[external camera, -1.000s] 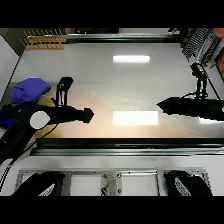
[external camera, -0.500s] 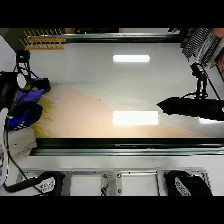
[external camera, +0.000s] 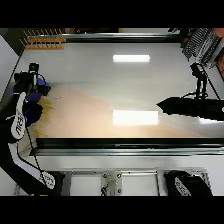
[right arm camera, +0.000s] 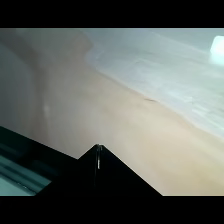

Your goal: Fold the clothes and pants, and hang the long-sleeved shirts on hangers.

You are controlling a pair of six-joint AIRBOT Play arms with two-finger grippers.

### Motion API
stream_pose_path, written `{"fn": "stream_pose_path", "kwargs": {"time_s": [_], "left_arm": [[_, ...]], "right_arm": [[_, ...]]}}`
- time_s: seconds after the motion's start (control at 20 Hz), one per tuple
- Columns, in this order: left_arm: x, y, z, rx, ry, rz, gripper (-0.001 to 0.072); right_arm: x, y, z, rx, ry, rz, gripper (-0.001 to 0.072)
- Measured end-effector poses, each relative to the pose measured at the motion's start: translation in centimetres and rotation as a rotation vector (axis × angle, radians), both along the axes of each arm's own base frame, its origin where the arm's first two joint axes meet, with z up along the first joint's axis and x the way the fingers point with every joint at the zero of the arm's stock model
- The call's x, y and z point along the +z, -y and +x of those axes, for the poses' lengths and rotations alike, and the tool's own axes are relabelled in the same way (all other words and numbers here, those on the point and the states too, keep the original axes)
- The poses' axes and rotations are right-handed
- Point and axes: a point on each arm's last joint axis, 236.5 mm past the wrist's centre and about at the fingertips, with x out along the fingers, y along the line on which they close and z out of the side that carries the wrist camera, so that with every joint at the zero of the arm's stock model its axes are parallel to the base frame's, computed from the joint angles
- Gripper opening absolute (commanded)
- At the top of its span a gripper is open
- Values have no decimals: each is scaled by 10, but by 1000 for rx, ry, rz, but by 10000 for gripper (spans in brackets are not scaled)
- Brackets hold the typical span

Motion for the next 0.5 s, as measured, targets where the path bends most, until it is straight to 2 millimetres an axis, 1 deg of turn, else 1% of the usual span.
{"fn": "stream_pose_path", "kwargs": {"time_s": [0.05, 0.1, 0.15, 0.2, 0.3, 0.35, 0.4, 0.45, 0.5], "left_arm": [[-6, -3, 2, -1, -14, 11, 650], [-12, -6, 3, 1, -28, 20, 394], [-16, -9, 3, 4, -38, 27, 163], [-18, -10, 3, 17, -42, 27, 13], [-15, -13, 5, 42, -44, 27, 16], [-9, -11, 7, 56, -33, 18, 16], [2, -8, 12, 67, -9, 5, 16], [19, -2, 19, 71, 27, -7, 15], [41, 7, 28, 64, 76, -19, 15]], "right_arm": [[0, 0, 0, 0, 0, 0, 6], [0, 0, 0, 0, 0, 0, 6], [0, 0, 0, 0, 0, 0, 6], [0, 0, 0, 0, 0, 0, 6], [0, 0, 0, 0, 0, 0, 6], [0, 0, 0, 0, 0, 0, 6], [0, 0, 0, 0, 0, 1, 6], [1, -2, 0, 1, 0, 9, 7], [2, -3, 0, 3, 0, 19, 7]]}}
